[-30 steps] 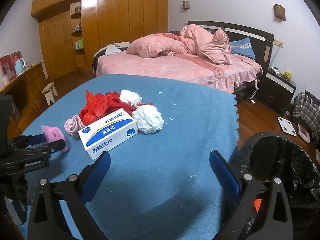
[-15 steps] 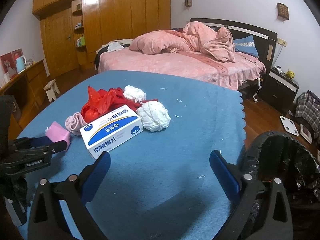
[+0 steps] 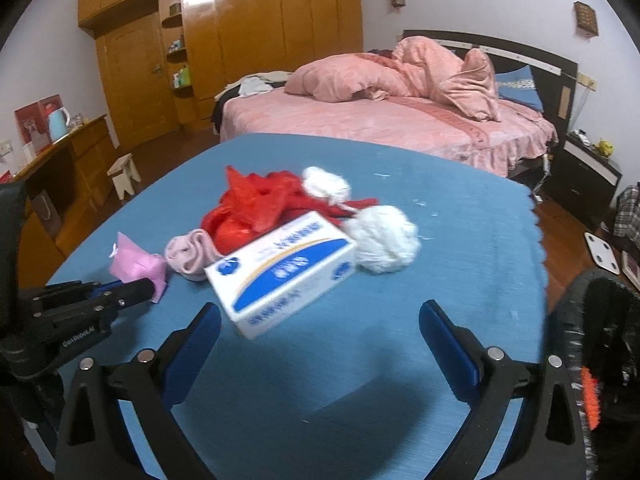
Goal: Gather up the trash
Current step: 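Grasp the pink mask with the left gripper while the right gripper approaches the wipes box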
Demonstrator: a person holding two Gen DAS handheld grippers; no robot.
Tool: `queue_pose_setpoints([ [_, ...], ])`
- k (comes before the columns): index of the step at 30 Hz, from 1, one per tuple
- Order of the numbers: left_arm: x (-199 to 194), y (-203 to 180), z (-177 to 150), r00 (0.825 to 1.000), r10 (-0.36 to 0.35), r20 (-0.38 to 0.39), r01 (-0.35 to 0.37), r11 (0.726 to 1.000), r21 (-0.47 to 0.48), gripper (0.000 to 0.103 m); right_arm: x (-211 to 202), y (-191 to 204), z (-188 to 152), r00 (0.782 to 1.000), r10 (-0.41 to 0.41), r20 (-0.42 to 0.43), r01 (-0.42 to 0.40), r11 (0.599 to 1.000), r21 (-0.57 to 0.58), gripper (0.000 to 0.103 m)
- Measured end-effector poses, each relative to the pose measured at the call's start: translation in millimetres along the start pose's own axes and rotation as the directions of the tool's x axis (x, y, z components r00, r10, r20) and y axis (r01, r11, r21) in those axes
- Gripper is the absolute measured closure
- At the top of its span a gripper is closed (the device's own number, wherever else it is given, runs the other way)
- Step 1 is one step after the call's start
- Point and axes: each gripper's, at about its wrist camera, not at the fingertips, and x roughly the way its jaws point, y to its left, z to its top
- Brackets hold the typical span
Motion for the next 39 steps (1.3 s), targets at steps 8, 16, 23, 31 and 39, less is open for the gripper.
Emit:
queue_pose_setpoints([
  [8,-0.2,5.7,0.9,1.0,-0.02,0.006,0.02,1.0,-0.004,0.096,24.7,19.5,0.4,0.998,-0.002,-0.063,0.0,1.0,-0.027,0.006],
  [16,1.3,-3.4,2.5,0.999,-0.044,0.018,0.044,0.999,0.019,0.096,26.3,-1.3,-2.5,0.995,-0.057,-0.088,0.058,0.998,0.008,0.006],
  [23,3.6,-8.6,1.9,0.998,-0.048,0.028,0.047,0.999,0.024,0.096,20.1,-34.9,-4.6,0.98,-0.173,-0.097,0.177,0.984,0.035,0.006],
  [31,4.3,-9.7,5.5,0.998,-0.037,0.053,0.036,0.999,0.023,0.096,8.1,-22.8,5.6,0.996,-0.088,-0.019,0.089,0.995,0.052,0.006],
  [39,4.3,-2.7,5.9,0.998,-0.03,0.052,0.029,0.999,0.015,0.096,36.0,0.4,12.8,0.994,-0.09,-0.057,0.092,0.995,0.031,0.008],
])
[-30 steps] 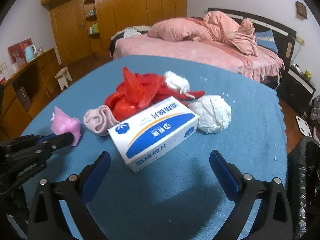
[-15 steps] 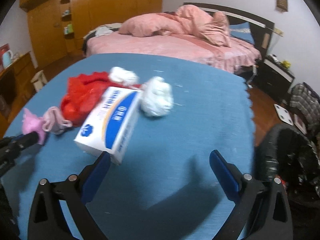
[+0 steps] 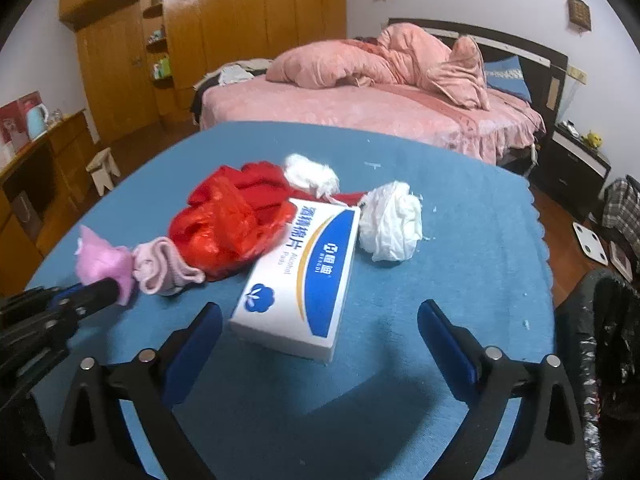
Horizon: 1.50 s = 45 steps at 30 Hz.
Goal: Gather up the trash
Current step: 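Grasp the pink mask with the left gripper while the right gripper approaches the wipes box, then lift the white-blue wipes box with the right gripper toward the bin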
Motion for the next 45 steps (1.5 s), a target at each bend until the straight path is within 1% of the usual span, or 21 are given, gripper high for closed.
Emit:
queue_pose_setpoints([
  [2,0.3,-0.8,-0.1,1.0,0.001,-0.002,-0.001,1.0,0.009,0.096,4.1,-0.3,1.3,1.0,0.015,-0.011,-0.015,1.0,0.018,0.01],
  [3,0.4,-2.1,-0.2,1.0,0.0,-0.002,0.0,1.0,0.014,0.096,5.4,0.2,2.0,1.0,0.009,-0.018,-0.009,1.0,0.019,0.019],
  [4,0.3,-2.9,-0.4,1.0,-0.002,-0.001,0.002,1.0,0.017,0.096,7.5,1.0,1.7,1.0,0.012,-0.026,-0.012,1.0,0.016,0.031],
  [6,-0.3,-4.5,-0.5,1.0,-0.007,0.002,0.007,1.0,0.025,0.096,12.8,-2.4,0.4,0.997,0.051,-0.061,-0.049,0.998,0.026,0.047],
  [9,-1.9,-6.4,-1.4,1.0,-0.012,0.004,0.012,0.999,0.032,0.096,8.4,-7.8,-2.9,0.995,0.066,-0.074,-0.064,0.997,0.038,0.047],
  [14,-0.9,-7.2,-2.6,1.0,-0.024,0.001,0.023,0.999,0.035,0.096,-1.7,-9.6,-11.5,0.996,0.059,-0.065,-0.058,0.998,0.021,0.046],
  [16,0.0,-8.8,-2.1,1.0,-0.027,-0.001,0.027,0.999,0.04,0.096,0.3,-9.9,-12.4,0.996,0.056,-0.066,-0.055,0.998,0.025,0.035],
  [20,-0.6,-10.3,-1.3,1.0,-0.029,0.0,0.029,0.999,0.043,0.096,9.2,-7.7,-7.8,0.995,0.061,-0.08,-0.059,0.998,0.027,0.034],
  [21,-0.8,-10.5,-1.2,1.0,-0.029,0.0,0.029,0.999,0.043,0.096,14.2,-8.3,-7.4,0.993,0.07,-0.099,-0.068,0.997,0.027,0.037],
  [22,-0.8,-10.4,-1.3,1.0,-0.03,0.001,0.03,0.999,0.044,0.096,16.8,-9.2,-8.0,0.991,0.076,-0.111,-0.073,0.997,0.03,0.047],
  [23,-1.8,-11.1,-0.8,1.0,-0.031,0.003,0.031,0.998,0.046,0.096,16.5,-11.2,-8.0,0.991,0.074,-0.11,-0.07,0.997,0.041,0.047],
  [24,-2.6,-11.3,-0.3,0.999,-0.032,0.005,0.031,0.998,0.049,0.096,14.3,-13.5,-7.7,0.991,0.091,-0.103,-0.086,0.995,0.053,0.048],
  [26,-5.1,-13.1,0.5,0.999,-0.035,0.01,0.035,0.998,0.054,0.096,10.0,-15.7,-8.7,0.99,0.103,-0.097,-0.098,0.994,0.058,0.048],
  [31,-17.0,-22.8,3.7,0.998,-0.05,0.041,0.047,0.996,0.07,0.096,-16.4,-16.8,-9.3,0.994,0.1,-0.036,-0.099,0.995,0.027,0.048],
  [36,-30.3,-33.7,6.4,0.995,-0.067,0.072,0.06,0.994,0.089,0.096,-42.1,-21.2,-6.9,0.992,0.123,0.017,-0.123,0.992,0.016,0.048],
  [45,-46.2,-64.3,13.1,0.988,-0.11,0.111,0.094,0.986,0.135,0.096,-70.8,-39.0,-2.1,0.991,0.115,0.062,-0.117,0.993,0.032,0.048],
])
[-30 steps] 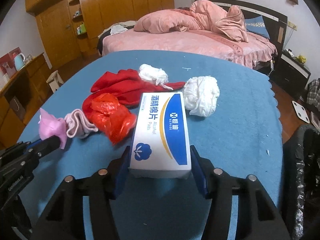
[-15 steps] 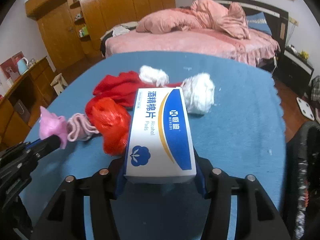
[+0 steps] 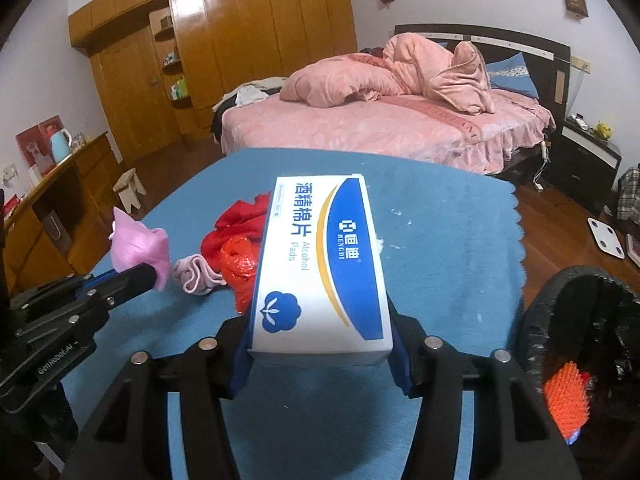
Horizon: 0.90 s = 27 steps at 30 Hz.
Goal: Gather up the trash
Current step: 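Lift the white-blue wipes box with the right gripper toward the bin, then drop the wipes box and pink mask into the bin with both grippers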
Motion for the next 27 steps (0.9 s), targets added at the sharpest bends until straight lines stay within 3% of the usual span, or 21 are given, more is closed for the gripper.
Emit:
queue_pose_setpoints([
  [16,4.3,-65.5,13.0,0.994,-0.102,0.024,0.1,0.993,0.066,0.096,-51.2,-45.3,1.9,0.995,-0.056,0.084,0.05,0.996,0.079,0.048],
  [27,17.7,-131.7,14.9,0.975,-0.22,0.006,0.217,0.964,0.152,0.096,-92.3,-110.8,-15.1,0.978,-0.177,0.113,0.154,0.969,0.192,0.048],
])
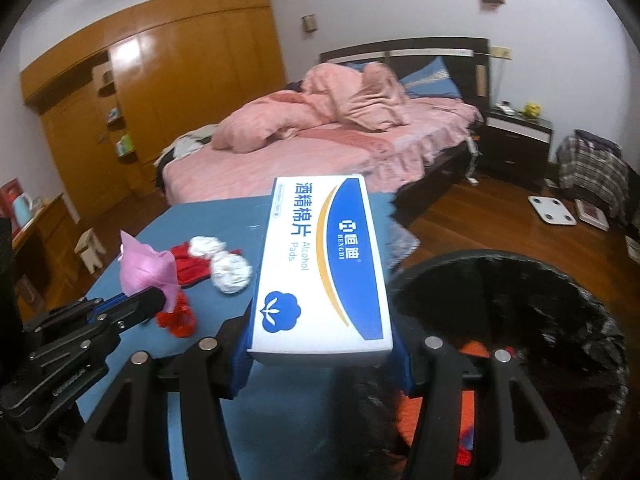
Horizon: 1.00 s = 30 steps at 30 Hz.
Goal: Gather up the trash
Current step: 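Drop the wipes box and pink mask into the bin with both grippers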
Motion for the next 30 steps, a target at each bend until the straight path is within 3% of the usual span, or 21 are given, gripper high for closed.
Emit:
queue_pose_setpoints([
  [11,35.2,-63.1,11.2,0.991,-0.134,-0.019,0.135,0.988,0.074,0.096,-27.9,-78.8,-3.6,0.989,-0.139,0.039,0.133,0.983,0.126,0.048],
  [22,74.7,-120.9,22.8,0.968,-0.245,-0.052,0.249,0.961,0.117,0.095,-46.0,-138.4,-10.0,0.968,-0.248,0.044,0.234,0.952,0.198,0.047],
  [25,85.9,-130.3,26.9,0.95,-0.304,-0.067,0.31,0.945,0.106,0.079,-49.8,-150.7,-13.5,0.96,-0.279,0.038,0.264,0.94,0.218,0.04],
  [27,93.0,-136.7,27.4,0.941,-0.328,-0.079,0.335,0.937,0.103,0.059,-52.3,-158.3,-14.9,0.954,-0.298,0.037,0.282,0.931,0.232,0.033],
  [30,99.1,-138.8,25.8,0.934,-0.343,-0.099,0.352,0.931,0.095,0.048,-58.0,-167.6,-17.7,0.944,-0.327,0.041,0.307,0.918,0.25,0.02],
])
